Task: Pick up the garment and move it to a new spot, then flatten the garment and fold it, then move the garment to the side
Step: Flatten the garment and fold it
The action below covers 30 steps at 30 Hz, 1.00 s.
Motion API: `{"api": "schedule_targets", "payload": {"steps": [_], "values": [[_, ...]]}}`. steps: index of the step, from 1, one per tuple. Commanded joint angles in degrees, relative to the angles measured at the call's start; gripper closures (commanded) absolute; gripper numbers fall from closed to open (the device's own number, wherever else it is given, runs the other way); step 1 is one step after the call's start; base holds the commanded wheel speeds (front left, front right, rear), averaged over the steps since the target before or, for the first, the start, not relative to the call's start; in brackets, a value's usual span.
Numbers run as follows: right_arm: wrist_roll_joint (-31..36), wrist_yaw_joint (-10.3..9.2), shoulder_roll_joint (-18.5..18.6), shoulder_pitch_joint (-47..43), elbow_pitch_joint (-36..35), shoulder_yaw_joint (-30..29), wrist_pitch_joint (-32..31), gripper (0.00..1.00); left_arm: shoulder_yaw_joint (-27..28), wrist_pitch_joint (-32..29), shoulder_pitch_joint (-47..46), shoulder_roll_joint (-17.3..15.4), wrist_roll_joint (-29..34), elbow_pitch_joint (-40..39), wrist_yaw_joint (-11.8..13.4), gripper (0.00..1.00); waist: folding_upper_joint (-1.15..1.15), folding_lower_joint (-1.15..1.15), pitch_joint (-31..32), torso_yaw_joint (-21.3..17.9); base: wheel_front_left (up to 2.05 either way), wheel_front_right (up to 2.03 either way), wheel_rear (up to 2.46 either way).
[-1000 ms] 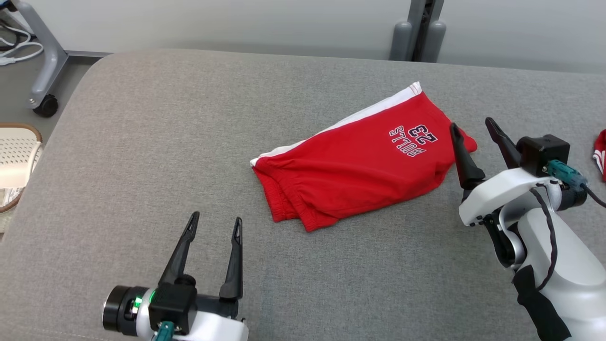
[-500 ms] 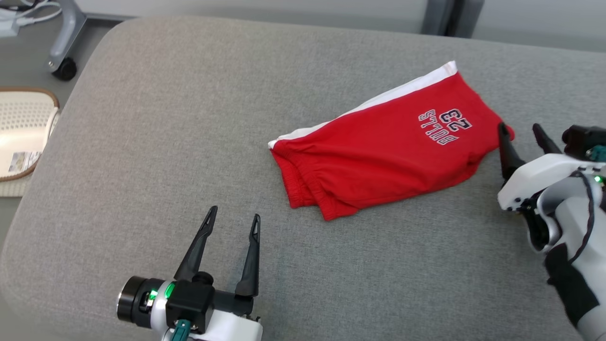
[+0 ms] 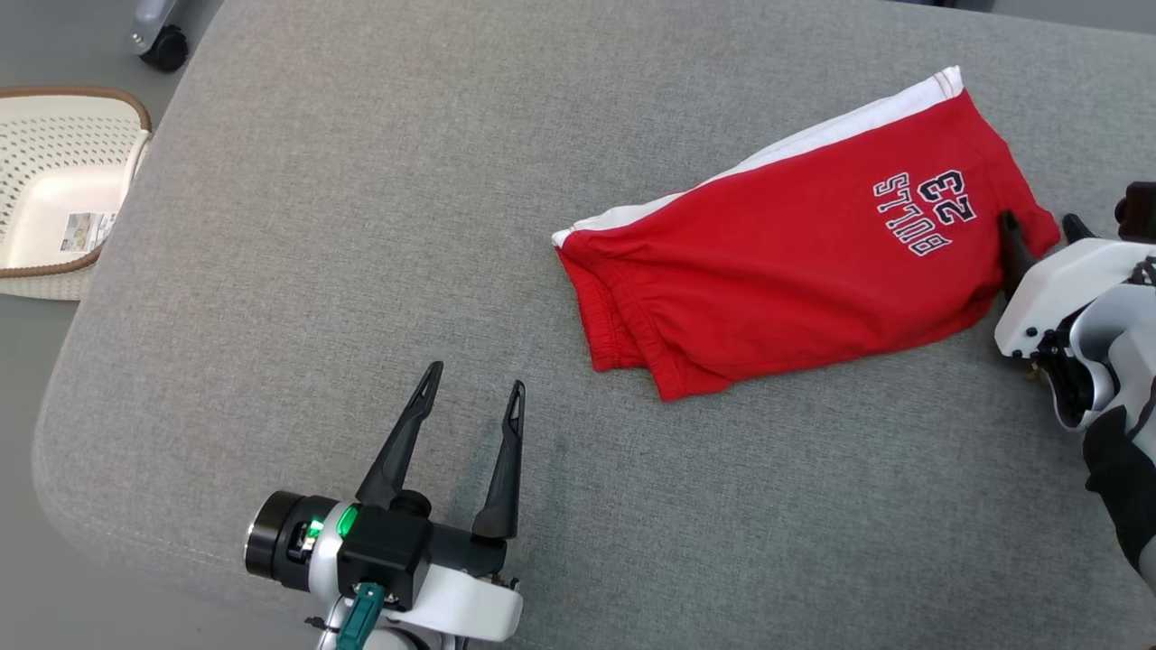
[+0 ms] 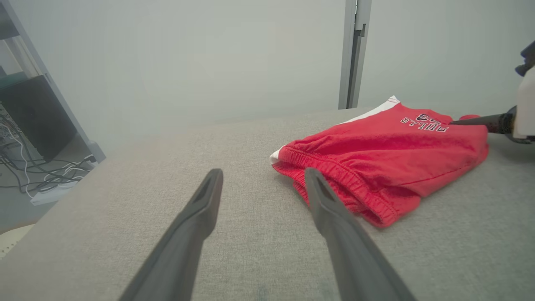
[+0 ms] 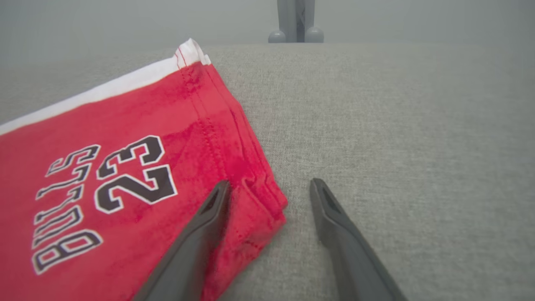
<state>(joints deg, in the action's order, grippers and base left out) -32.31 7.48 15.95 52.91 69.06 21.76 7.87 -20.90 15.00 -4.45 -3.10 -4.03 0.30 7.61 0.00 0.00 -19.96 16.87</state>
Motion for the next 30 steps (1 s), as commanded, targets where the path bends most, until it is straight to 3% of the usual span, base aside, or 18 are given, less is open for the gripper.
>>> {"api": "schedule_targets", "payload": {"steps": [1,3,4,5,20,25,30], "values": [[-0.8,0.04,-0.6,-0.8,1.0,0.9,-1.3,0.28,0.0,0.2,-1.2,-0.1,0.1,0.1,-0.2,0.0,0.0,0.0,-0.2,0.3,0.0,0.0,0.0],[-1.2,0.04,-0.8,-1.1,1.2,1.7,-1.3,0.64,0.0,0.2,-1.2,-0.1,0.1,0.2,-0.1,0.0,0.0,0.0,-0.1,0.4,0.0,0.0,0.0],[-1.6,0.03,-0.9,-1.3,1.3,2.0,-1.3,0.96,0.1,0.2,-1.3,-0.1,0.1,0.2,-0.1,0.0,0.0,0.0,0.0,0.4,0.0,0.0,0.0],[-1.8,0.03,-0.8,-1.5,1.3,2.3,-1.3,1.0,0.1,0.2,-1.4,0.0,0.1,0.3,-0.1,0.0,0.0,0.0,0.1,0.4,0.0,0.0,0.0],[-9.5,0.02,0.2,-4.5,-3.0,2.7,6.1,1.0,1.3,0.2,-0.6,0.0,0.5,-0.6,-0.4,0.0,0.0,0.0,2.6,-4.3,0.0,0.0,0.0],[-15.3,0.02,0.4,-10.2,-8.6,0.2,7.4,1.0,2.1,0.2,0.2,0.0,0.8,-0.6,-0.6,0.0,0.0,0.0,4.4,-7.7,0.0,0.0,0.0],[-16.6,0.02,1.2,-16.7,-14.9,-3.5,7.4,1.0,2.6,0.2,0.7,-0.1,1.2,-0.5,-0.9,0.0,0.0,0.0,6.5,-10.7,0.0,0.0,0.0]]}}
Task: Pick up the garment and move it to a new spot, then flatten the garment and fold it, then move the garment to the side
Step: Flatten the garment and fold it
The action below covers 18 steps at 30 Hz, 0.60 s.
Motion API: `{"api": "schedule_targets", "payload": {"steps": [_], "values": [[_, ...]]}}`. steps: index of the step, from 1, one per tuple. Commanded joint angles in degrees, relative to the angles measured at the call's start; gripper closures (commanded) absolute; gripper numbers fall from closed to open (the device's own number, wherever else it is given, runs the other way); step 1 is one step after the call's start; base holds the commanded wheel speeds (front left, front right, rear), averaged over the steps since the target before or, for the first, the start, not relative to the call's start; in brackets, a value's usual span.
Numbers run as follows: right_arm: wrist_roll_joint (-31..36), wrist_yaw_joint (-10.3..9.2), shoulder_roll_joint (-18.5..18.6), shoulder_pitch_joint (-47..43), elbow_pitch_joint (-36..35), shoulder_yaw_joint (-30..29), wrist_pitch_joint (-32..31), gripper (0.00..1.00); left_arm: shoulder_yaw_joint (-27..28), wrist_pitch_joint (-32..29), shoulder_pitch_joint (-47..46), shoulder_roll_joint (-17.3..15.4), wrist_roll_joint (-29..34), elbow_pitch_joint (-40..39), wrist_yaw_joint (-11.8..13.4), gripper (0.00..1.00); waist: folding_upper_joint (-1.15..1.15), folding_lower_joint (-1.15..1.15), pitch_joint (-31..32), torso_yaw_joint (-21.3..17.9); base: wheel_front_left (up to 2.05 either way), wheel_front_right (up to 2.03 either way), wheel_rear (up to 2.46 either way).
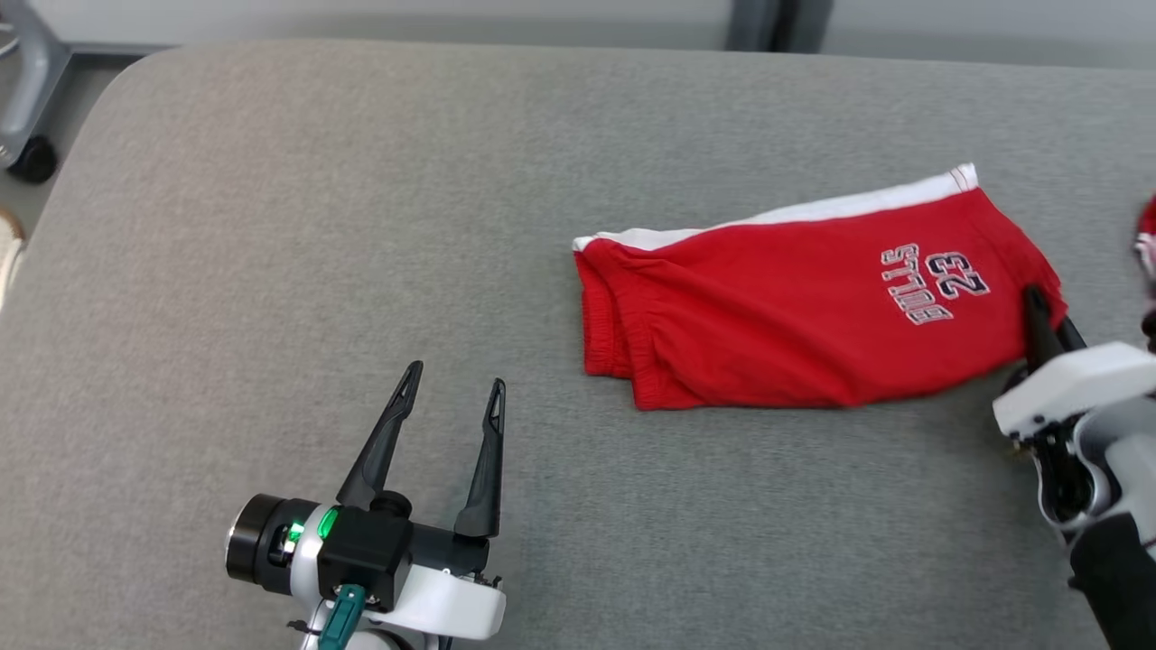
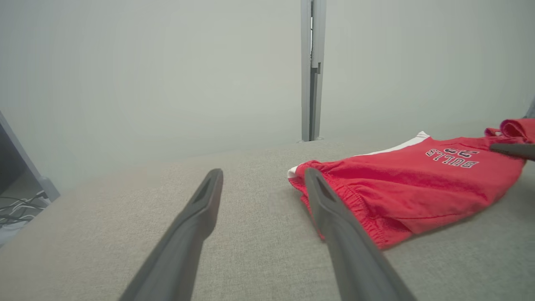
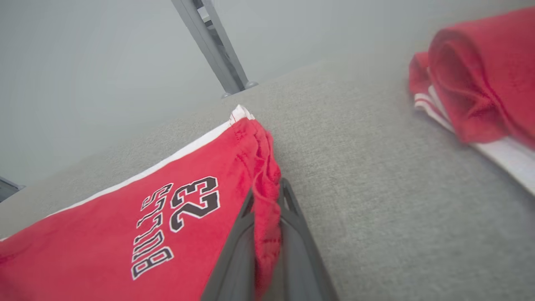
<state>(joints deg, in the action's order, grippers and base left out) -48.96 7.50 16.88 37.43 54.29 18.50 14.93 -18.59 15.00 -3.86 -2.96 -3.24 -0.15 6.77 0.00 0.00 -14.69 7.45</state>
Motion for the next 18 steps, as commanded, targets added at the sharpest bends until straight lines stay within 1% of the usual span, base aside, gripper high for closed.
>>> {"api": "schedule_targets", "payload": {"steps": [1,7,13,18], "values": [[0.2,0.0,0.2,-2.6,-1.2,-1.1,0.4,1.0,0.3,0.2,0.4,-0.3,0.4,0.0,-0.1,0.0,0.0,0.0,1.6,-1.8,0.0,0.0,0.0],[2.1,0.01,-0.8,-9.3,-6.3,-5.5,0.3,1.0,1.0,0.2,1.5,-0.4,0.6,0.2,-0.4,0.0,0.0,0.0,4.2,-4.9,0.0,0.0,0.0],[3.3,0.01,-1.2,-11.8,-7.9,-6.4,0.4,1.0,0.8,0.2,2.2,-0.4,0.6,0.5,-0.9,0.0,0.0,0.0,5.7,-6.4,0.0,0.0,0.0],[4.6,0.01,-2.0,-12.5,-9.6,-7.0,0.4,1.0,0.4,0.2,2.7,-0.4,0.4,0.9,-1.2,0.0,0.0,0.0,7.1,-6.4,0.0,0.0,0.0]]}}
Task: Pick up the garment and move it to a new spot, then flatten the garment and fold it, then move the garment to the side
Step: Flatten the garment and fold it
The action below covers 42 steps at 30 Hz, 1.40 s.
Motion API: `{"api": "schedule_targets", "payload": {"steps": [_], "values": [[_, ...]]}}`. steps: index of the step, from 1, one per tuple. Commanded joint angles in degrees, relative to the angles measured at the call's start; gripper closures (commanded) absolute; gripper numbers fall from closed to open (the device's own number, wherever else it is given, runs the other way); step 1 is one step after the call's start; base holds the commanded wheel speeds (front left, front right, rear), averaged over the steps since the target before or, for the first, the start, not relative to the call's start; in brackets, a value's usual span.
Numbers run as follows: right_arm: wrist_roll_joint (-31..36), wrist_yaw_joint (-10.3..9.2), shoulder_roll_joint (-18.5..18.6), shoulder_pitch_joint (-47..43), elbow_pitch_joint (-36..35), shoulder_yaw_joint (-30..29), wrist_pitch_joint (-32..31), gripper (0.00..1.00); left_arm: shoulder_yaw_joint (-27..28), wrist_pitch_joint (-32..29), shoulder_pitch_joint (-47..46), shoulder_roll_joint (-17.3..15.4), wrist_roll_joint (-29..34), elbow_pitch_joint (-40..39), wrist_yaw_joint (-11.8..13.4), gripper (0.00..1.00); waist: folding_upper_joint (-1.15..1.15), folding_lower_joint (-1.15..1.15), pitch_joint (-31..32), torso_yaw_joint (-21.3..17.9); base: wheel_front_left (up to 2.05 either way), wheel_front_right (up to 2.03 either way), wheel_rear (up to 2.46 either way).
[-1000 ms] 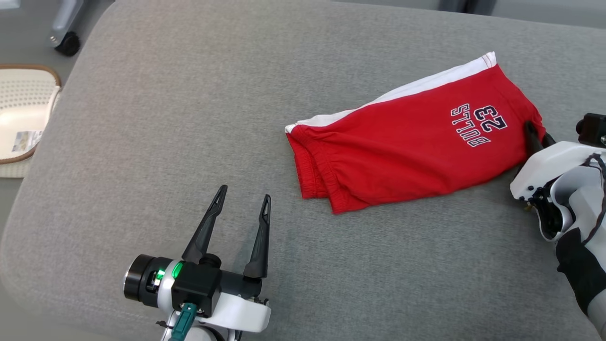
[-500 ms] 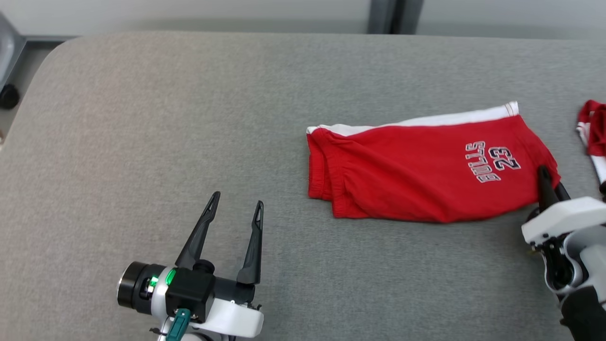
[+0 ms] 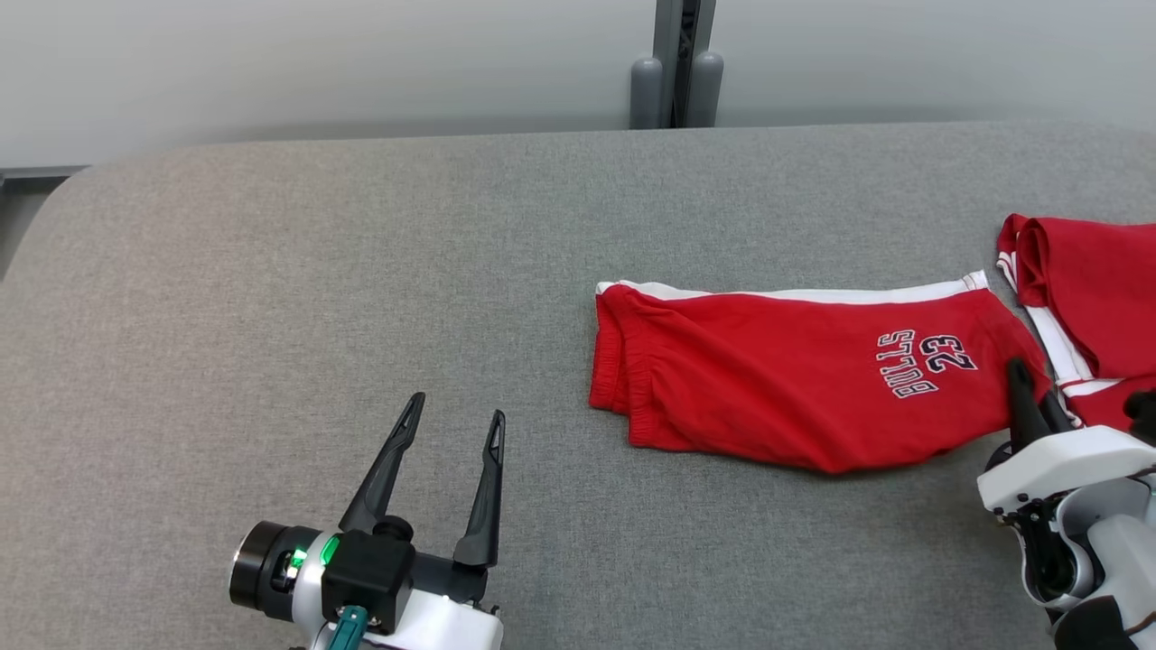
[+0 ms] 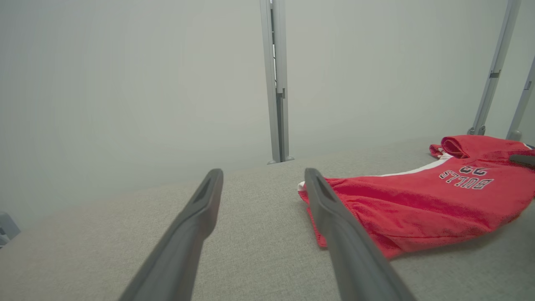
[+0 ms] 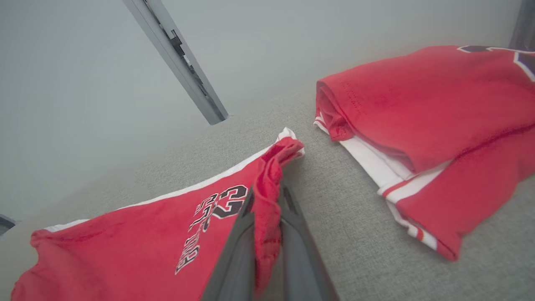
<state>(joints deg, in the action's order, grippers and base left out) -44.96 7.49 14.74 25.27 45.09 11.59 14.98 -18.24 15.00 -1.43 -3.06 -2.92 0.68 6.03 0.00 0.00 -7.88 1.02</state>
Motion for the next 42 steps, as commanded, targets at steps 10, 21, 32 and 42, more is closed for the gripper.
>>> {"api": "schedule_targets", "payload": {"steps": [10,21,32,42], "values": [[2.2,0.02,-1.7,-0.7,-7.3,3.8,0.3,1.0,-0.1,0.2,1.5,-0.1,-0.3,0.6,-0.8,0.0,0.0,0.0,2.2,1.7,0.0,0.0,0.0],[2.2,0.03,-5.1,1.6,-11.6,11.1,0.3,1.0,-0.2,0.2,1.4,-0.1,-0.5,0.8,-0.9,0.0,0.0,0.0,2.7,4.3,0.0,0.0,0.0],[1.1,0.03,-8.5,4.1,-7.2,19.0,0.3,1.0,-0.7,0.2,0.7,0.0,-1.2,1.1,-0.8,0.0,0.0,0.0,2.3,7.9,0.0,0.0,0.0],[-0.3,0.03,-10.5,5.8,-1.9,24.4,0.2,1.0,-1.0,0.2,0.4,0.1,-1.5,1.1,-0.5,0.0,0.0,0.0,2.1,9.5,0.0,0.0,0.0]]}}
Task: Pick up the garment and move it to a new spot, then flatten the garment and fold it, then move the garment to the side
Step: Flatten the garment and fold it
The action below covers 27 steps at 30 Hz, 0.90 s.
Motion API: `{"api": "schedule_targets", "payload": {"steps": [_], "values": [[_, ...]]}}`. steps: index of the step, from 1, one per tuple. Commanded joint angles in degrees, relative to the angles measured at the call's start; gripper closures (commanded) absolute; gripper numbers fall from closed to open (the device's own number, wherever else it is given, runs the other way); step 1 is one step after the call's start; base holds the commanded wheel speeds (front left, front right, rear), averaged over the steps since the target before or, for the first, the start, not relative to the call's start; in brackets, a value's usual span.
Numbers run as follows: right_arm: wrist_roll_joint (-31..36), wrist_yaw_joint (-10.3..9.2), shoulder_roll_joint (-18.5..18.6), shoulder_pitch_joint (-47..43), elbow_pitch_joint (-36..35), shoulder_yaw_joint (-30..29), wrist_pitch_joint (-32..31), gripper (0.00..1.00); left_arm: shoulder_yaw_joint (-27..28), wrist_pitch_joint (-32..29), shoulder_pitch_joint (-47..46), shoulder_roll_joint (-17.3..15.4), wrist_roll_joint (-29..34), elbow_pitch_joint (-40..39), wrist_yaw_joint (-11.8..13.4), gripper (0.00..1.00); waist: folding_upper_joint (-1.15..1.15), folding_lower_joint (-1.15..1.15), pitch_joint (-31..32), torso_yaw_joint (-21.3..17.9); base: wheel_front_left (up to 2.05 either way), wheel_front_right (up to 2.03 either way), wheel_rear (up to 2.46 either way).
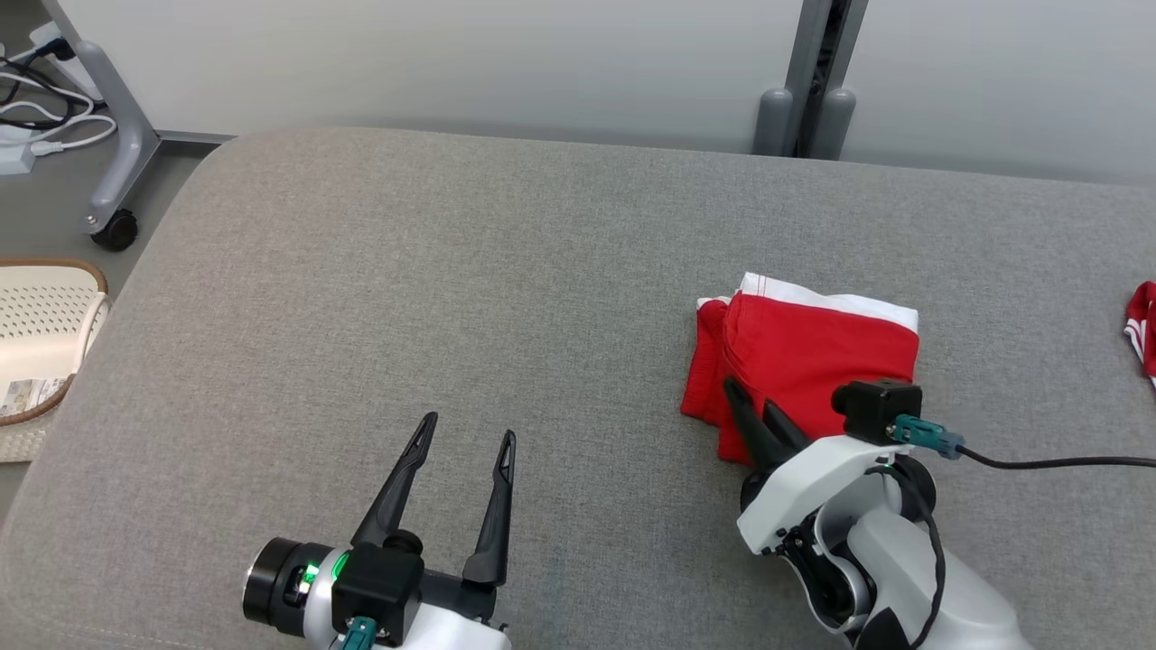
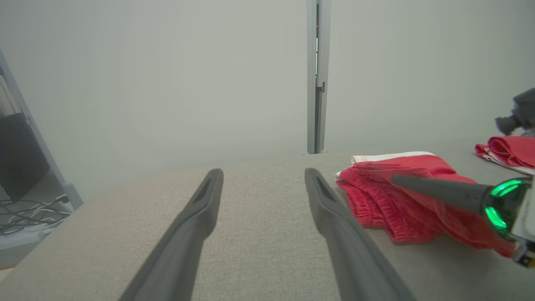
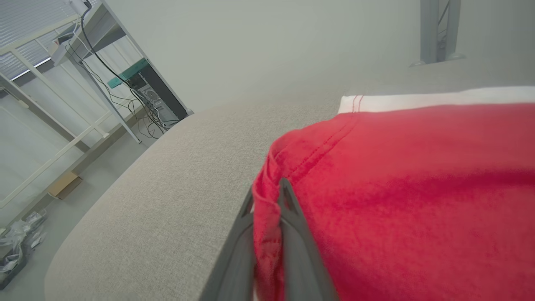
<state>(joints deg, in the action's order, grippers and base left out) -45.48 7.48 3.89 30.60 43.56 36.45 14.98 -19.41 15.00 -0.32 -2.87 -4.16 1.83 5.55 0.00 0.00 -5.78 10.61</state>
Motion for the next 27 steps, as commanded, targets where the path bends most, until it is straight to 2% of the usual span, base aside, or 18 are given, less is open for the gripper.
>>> {"api": "schedule_targets", "payload": {"steps": [1,2,3,4,13,19,27], "values": [[-0.2,0.04,0.0,0.6,0.3,0.5,0.3,0.73,0.2,0.2,-0.7,-0.1,-0.4,-0.1,0.1,0.0,0.0,0.0,0.0,0.0,0.0,0.0,0.0],[-0.7,0.04,-0.1,0.5,0.4,0.8,0.3,0.57,0.2,0.2,-0.7,-0.1,-0.4,-0.1,0.1,0.0,0.0,0.0,-0.1,0.0,0.0,0.0,0.0],[-1.0,0.04,-0.3,0.5,0.5,1.3,0.3,0.22,0.2,0.2,-0.7,-0.1,-0.4,-0.2,0.1,0.0,0.0,0.0,-0.1,0.0,0.0,0.0,0.0],[-1.2,0.04,-0.4,0.5,0.4,1.7,0.3,0.0,0.3,0.2,-0.7,-0.1,-0.5,-0.2,0.2,0.0,0.0,0.0,-0.2,0.0,0.0,0.0,0.0],[-3.0,0.04,-0.5,-1.1,-5.5,3.8,0.3,0.0,0.8,0.2,-0.5,-0.1,-0.7,-0.3,0.6,0.0,0.0,0.0,-0.2,-2.5,0.0,0.0,0.0],[2.4,0.04,1.3,-3.5,-10.6,-0.4,0.3,0.0,2.0,0.2,-0.1,-0.1,-3.2,-0.7,1.0,0.0,0.0,0.0,0.4,-5.8,0.0,0.0,0.0],[12.7,0.04,2.6,-7.0,-12.5,-7.3,0.3,0.0,3.7,0.2,0.7,-0.2,-4.4,-0.3,1.2,0.0,0.0,0.0,1.7,-10.3,0.0,0.0,0.0]]}}
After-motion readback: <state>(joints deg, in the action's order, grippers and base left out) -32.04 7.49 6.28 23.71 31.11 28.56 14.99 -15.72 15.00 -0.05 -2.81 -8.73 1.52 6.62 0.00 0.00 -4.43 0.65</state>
